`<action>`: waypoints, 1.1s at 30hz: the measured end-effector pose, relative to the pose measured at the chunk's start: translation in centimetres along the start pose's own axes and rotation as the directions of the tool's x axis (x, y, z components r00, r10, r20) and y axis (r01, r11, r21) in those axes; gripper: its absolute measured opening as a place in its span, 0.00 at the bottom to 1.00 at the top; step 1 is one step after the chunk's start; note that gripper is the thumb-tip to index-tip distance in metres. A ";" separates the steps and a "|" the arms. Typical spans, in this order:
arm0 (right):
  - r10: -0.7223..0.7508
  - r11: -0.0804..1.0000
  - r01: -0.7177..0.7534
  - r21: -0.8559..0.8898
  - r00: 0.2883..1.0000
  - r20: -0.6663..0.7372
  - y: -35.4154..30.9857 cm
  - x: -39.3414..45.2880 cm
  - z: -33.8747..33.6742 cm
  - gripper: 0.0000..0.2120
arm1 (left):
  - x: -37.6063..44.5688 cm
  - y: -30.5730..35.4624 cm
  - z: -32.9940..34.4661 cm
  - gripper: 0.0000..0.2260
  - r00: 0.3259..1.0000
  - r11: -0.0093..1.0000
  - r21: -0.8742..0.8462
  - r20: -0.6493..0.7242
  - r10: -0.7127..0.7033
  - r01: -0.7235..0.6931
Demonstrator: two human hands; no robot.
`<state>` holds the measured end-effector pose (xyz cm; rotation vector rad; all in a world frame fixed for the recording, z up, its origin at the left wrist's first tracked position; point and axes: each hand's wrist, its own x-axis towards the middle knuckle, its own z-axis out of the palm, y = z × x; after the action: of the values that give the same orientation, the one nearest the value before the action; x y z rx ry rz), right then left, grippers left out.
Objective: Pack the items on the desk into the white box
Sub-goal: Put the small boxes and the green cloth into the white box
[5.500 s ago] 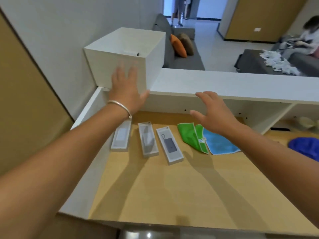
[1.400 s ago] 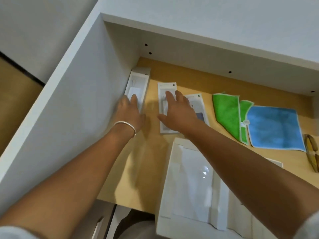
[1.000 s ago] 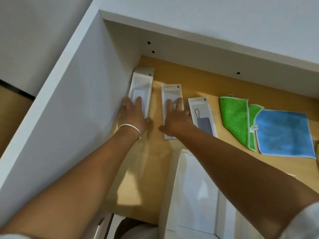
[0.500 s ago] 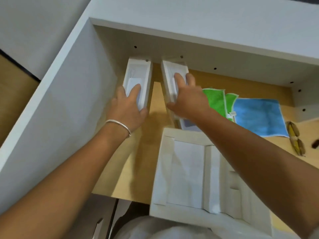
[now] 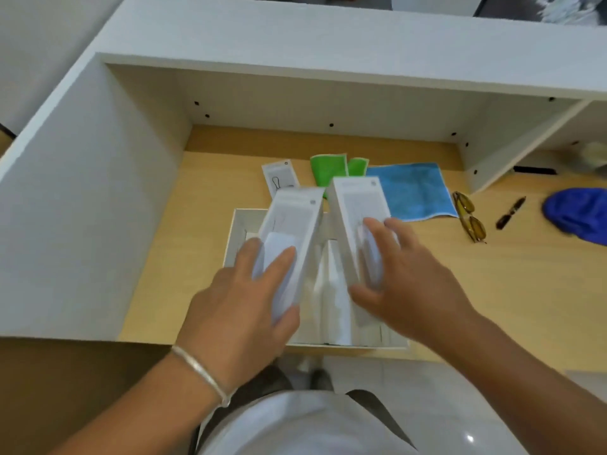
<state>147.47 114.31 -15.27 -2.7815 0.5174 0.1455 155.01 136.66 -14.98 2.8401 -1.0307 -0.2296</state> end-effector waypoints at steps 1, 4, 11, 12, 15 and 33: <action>-0.006 1.000 0.006 -0.006 0.999 0.041 0.4 -1.2 0.6 0.44 | -1.0 0.4 0.6 0.29 0.999 1.000 0.017 0.031 -0.008 0.007; -0.027 1.000 0.028 -0.008 0.991 0.135 1.0 -3.0 2.0 0.42 | -2.1 0.7 2.5 0.29 0.988 0.997 0.057 0.138 -0.062 0.054; -0.012 1.000 0.018 -0.025 0.973 0.232 -1.1 -0.7 5.0 0.40 | 1.8 0.9 5.8 0.29 0.955 0.979 0.112 0.230 -0.190 0.168; -0.001 0.999 0.009 -0.033 0.972 0.236 -1.3 -0.1 5.5 0.40 | 2.2 0.8 6.3 0.29 0.956 0.979 0.110 0.222 -0.190 0.169; 0.022 0.999 -0.013 -0.045 0.974 0.224 -2.0 1.2 6.7 0.40 | 3.0 0.2 7.8 0.29 0.962 0.982 0.095 0.207 -0.180 0.163; 0.186 0.982 -0.168 -0.091 0.946 0.265 -2.3 3.1 14.3 0.45 | 6.2 -1.0 12.6 0.53 0.787 0.935 -0.012 0.543 -0.292 0.354</action>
<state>150.64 119.88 -28.69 -2.7129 0.6998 0.5879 158.08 132.81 -28.19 2.8842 -0.5395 -1.1318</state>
